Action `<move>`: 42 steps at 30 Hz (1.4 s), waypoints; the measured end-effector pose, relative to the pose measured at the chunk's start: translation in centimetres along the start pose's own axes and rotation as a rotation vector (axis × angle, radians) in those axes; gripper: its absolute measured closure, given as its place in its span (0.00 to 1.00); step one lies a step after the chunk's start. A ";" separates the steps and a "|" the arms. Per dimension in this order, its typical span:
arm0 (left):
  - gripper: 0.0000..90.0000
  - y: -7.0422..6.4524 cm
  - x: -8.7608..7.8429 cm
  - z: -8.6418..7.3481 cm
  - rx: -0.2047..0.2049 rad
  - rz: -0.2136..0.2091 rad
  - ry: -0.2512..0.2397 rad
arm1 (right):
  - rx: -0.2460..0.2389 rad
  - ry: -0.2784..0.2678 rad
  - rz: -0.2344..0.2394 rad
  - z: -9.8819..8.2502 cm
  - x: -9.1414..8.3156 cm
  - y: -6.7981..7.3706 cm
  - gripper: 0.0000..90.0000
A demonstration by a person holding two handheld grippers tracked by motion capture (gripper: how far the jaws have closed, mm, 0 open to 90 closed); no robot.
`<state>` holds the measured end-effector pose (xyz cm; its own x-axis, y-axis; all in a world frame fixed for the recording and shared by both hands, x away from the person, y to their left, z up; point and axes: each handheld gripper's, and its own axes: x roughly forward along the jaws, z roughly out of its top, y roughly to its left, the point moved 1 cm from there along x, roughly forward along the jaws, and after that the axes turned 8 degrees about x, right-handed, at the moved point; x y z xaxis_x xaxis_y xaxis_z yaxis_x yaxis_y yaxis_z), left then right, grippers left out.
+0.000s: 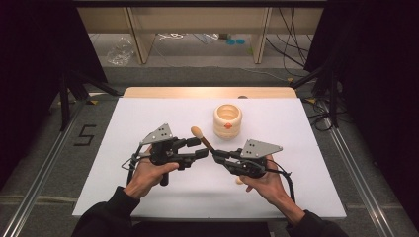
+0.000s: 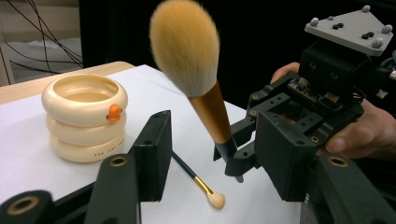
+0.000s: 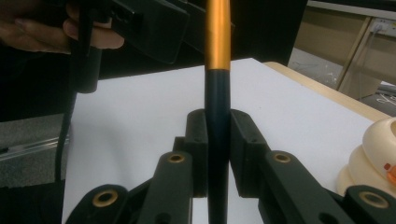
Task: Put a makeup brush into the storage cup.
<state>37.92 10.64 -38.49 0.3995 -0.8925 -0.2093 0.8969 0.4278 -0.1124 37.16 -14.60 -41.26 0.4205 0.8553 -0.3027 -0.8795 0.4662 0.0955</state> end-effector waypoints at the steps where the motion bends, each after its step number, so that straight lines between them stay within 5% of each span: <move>1: 0.53 0.0 0.1 0.0 -0.002 -0.004 0.000 | 0.004 0.004 0.000 0.0 0.0 0.1 0.88; 20: 0.84 0.0 0.7 -0.3 -0.028 -0.065 -0.041 | -0.011 0.022 0.023 -0.3 0.7 0.6 0.88; 30: 0.86 0.0 0.9 -0.3 -0.041 -0.072 -0.031 | -0.003 0.025 0.034 -0.4 0.8 0.6 0.87; 42: 0.86 -0.4 1.5 -0.4 -0.007 -0.086 0.005 | -0.011 0.028 0.033 -0.2 0.8 0.8 0.86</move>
<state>38.08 9.16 -39.16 0.3204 -0.9252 -0.2036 0.9264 0.3508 -0.1364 36.79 -13.59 -41.64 0.3846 0.8637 -0.3258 -0.8954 0.4349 0.0959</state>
